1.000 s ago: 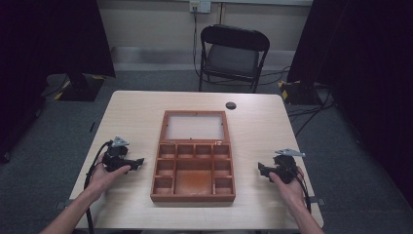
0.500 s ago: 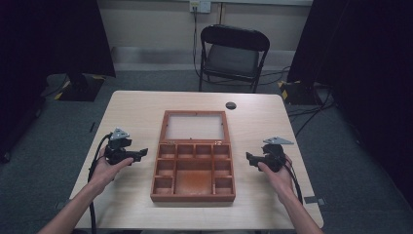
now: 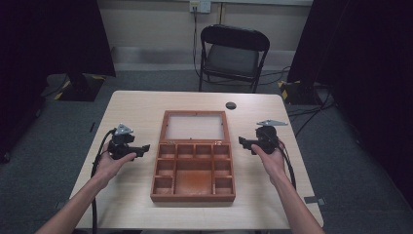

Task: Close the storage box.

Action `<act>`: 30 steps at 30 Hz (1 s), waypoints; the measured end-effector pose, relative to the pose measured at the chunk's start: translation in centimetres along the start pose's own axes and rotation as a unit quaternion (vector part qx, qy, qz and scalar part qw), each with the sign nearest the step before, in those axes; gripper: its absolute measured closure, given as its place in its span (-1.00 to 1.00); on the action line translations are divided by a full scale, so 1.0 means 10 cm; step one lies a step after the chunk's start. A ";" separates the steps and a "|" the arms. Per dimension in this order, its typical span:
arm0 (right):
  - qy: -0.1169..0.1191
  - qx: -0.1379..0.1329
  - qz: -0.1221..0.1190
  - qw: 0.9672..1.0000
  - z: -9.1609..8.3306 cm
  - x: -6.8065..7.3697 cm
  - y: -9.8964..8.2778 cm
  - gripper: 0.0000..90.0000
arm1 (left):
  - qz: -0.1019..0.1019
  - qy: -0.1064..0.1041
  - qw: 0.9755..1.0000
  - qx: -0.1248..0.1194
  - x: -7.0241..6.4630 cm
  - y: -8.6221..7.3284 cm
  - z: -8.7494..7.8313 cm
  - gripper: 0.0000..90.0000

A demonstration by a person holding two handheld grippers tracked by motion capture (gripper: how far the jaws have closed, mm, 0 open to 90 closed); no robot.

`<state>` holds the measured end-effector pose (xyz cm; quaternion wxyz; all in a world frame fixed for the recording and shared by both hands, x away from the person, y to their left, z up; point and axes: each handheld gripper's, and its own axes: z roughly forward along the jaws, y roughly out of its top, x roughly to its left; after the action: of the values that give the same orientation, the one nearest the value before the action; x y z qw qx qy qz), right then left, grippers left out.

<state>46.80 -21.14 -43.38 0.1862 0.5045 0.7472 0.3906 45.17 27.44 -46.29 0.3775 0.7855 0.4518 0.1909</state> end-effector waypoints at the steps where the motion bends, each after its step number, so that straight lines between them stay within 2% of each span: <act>1: 0.003 0.002 -0.003 1.000 0.03 0.01 0.02 -0.59 | -0.006 0.004 1.000 -0.015 0.02 0.05 -0.01 -0.55; 3: 0.008 0.003 -0.004 1.000 0.08 0.03 0.08 -0.60 | -0.008 0.008 1.000 -0.022 0.02 0.06 -0.01 -0.53; 5: 0.013 0.004 -0.007 1.000 0.13 0.05 0.12 -0.60 | -0.018 0.002 1.000 -0.021 0.05 0.14 0.01 -0.52; 6: 0.015 0.004 -0.008 1.000 0.16 0.06 0.15 -0.60 | -0.020 0.003 0.999 -0.029 0.06 0.16 0.03 -0.52; 10: 0.023 0.009 -0.015 1.000 0.25 0.10 0.24 -0.62 | -0.024 -0.004 0.999 -0.031 0.08 0.30 0.10 -0.52; 12: 0.026 0.012 -0.019 0.999 0.29 0.10 0.28 -0.62 | -0.014 -0.004 1.000 -0.027 0.07 0.38 0.13 -0.52; 15: 0.031 0.012 -0.020 0.999 0.34 0.11 0.32 -0.62 | -0.009 -0.007 1.000 -0.024 0.06 0.46 0.19 -0.51; 16: 0.033 0.012 -0.019 0.999 0.35 0.11 0.32 -0.62 | -0.012 -0.003 1.000 -0.028 0.05 0.47 0.22 -0.51; 18: 0.040 0.007 -0.017 0.999 0.41 0.12 0.30 -0.62 | -0.043 -0.028 0.998 -0.038 0.05 0.45 0.27 -0.49; 19: 0.045 0.010 -0.017 0.999 0.44 0.11 0.28 -0.62 | -0.049 -0.031 0.998 -0.033 0.04 0.44 0.31 -0.49; 20: 0.044 0.016 -0.016 0.999 0.48 0.12 0.27 -0.62 | -0.040 -0.025 0.999 -0.022 0.02 0.43 0.34 -0.49; 22: 0.048 0.020 -0.014 0.999 0.53 0.14 0.25 -0.61 | -0.032 -0.030 0.999 -0.013 -0.01 0.43 0.38 -0.49; 30: 0.061 0.035 -0.014 0.997 0.67 0.18 0.24 -0.63 | -0.041 -0.056 0.998 -0.002 -0.10 0.51 0.50 -0.50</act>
<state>52.00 -16.39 -45.56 0.1284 0.4754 0.7772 0.3917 50.76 22.92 -45.57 0.4116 0.7749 0.4613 0.1319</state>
